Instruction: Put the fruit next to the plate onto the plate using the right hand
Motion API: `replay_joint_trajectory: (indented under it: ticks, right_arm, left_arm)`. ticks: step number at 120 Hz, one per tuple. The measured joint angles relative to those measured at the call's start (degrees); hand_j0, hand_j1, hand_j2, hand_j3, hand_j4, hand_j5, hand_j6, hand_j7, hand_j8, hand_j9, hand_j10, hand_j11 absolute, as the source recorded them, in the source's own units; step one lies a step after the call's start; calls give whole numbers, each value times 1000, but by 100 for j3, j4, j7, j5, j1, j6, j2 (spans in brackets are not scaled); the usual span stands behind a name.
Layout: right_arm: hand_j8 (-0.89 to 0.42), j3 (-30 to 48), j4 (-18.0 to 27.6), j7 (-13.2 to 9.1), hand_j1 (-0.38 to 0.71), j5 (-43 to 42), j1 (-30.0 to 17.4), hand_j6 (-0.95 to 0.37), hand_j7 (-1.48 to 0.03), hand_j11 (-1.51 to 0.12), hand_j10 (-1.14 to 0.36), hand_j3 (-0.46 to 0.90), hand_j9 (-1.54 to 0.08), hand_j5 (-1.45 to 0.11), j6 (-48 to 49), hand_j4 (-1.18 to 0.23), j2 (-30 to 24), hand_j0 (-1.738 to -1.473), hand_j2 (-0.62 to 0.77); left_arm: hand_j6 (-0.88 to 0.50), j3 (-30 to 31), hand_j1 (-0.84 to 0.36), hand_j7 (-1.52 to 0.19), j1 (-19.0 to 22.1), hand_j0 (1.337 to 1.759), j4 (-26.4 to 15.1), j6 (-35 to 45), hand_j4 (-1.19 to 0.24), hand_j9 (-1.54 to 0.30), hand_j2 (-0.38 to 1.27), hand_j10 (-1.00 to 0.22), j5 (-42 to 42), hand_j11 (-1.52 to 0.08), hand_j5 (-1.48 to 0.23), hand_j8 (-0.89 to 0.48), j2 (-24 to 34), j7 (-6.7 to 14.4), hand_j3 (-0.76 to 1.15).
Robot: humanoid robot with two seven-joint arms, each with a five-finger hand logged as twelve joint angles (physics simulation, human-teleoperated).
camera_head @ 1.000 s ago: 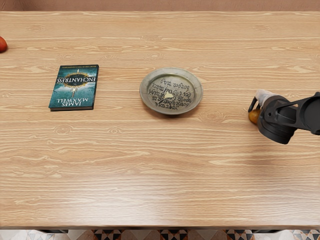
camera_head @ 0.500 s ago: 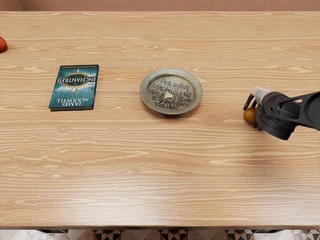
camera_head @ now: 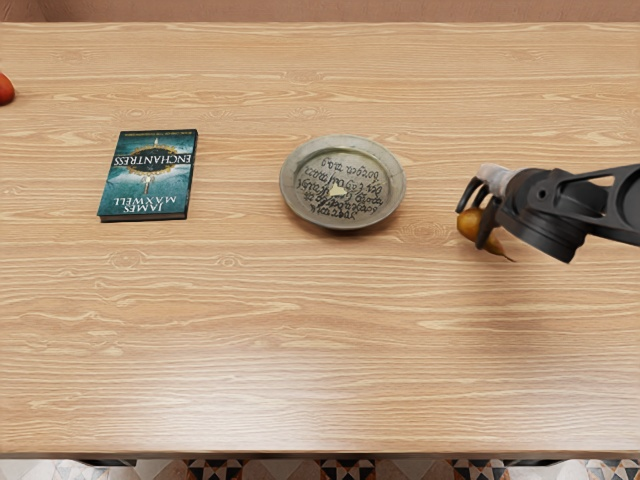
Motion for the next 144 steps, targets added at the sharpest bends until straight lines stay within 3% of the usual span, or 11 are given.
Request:
replay_joint_trajectory:
  ticks: [45, 72, 98, 111, 144]
  right_arm:
    - [-606, 160, 406, 5, 338, 534, 443, -565, -950, -951, -729, 0, -954, -962, 217, -725, -108, -1658, 510]
    - [-564, 257, 418, 6, 330, 946, 737, -531, -1017, -1031, -774, 0, -1033, -1041, 285, -761, -20, -1657, 471]
    - [-527, 518, 209, 9, 343, 1204, 799, -496, -1088, -1119, -821, 1, -1119, -1122, 431, -763, 176, -1656, 498]
    - [-531, 601, 86, 9, 292, 1254, 804, -497, -1107, -1142, -834, 0, -1141, -1146, 497, -768, 262, -1655, 409]
    - [-510, 763, -466, 11, 306, 1496, 882, -478, -1127, -1181, -843, 1, -1178, -1180, 884, -825, 570, -1656, 423]
  left_arm:
    - [0, 0, 349, 0, 0, 1658, 0, 0, 0, 0, 0, 0, 0, 0, 0, 0, 0, 0, 0]
    - [0, 0, 349, 0, 0, 1658, 0, 0, 0, 0, 0, 0, 0, 0, 0, 0, 0, 0, 0]
    - [0, 0, 349, 0, 0, 1658, 0, 0, 0, 0, 0, 0, 0, 0, 0, 0, 0, 0, 0]
    - [0, 0, 349, 0, 0, 1658, 0, 0, 0, 0, 0, 0, 0, 0, 0, 0, 0, 0, 0]
    - [0, 0, 349, 0, 0, 1658, 0, 0, 0, 0, 0, 0, 0, 0, 0, 0, 0, 0, 0]
